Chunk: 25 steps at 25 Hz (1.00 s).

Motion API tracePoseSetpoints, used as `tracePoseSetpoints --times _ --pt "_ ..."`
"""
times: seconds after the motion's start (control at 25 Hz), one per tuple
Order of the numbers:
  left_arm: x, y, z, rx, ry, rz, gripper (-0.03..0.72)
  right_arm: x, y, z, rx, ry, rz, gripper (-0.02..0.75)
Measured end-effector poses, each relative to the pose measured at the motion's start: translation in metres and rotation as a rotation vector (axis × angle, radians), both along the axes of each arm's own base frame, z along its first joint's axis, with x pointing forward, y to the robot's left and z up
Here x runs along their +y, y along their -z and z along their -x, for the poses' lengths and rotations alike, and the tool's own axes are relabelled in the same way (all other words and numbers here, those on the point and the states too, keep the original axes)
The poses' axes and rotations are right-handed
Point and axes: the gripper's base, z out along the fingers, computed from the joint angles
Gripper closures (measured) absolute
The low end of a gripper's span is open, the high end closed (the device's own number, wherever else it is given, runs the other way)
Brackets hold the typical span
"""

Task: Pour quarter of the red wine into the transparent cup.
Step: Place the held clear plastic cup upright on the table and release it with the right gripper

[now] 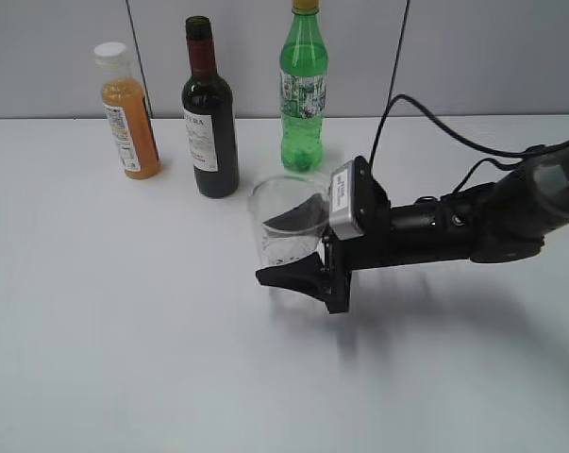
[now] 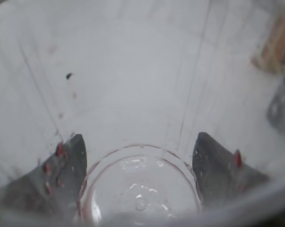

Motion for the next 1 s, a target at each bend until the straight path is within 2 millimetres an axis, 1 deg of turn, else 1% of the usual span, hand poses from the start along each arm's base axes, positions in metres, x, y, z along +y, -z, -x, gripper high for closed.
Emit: tracePoseSetpoints --times 0.16,0.44,0.6,1.0 --pt "0.000 0.000 0.000 0.000 0.000 0.000 0.459 0.012 0.012 -0.006 -0.011 -0.045 0.008 0.186" --pt "0.000 0.000 0.000 0.000 0.000 0.000 0.459 0.017 0.026 -0.018 -0.019 -0.033 0.043 0.186" --pt "0.000 0.000 0.000 0.000 0.000 0.000 0.459 0.019 0.039 -0.020 -0.004 -0.039 0.044 0.186" --pt "0.000 0.000 0.000 0.000 0.000 0.000 0.459 0.022 0.043 -0.022 -0.009 -0.046 0.038 0.186"
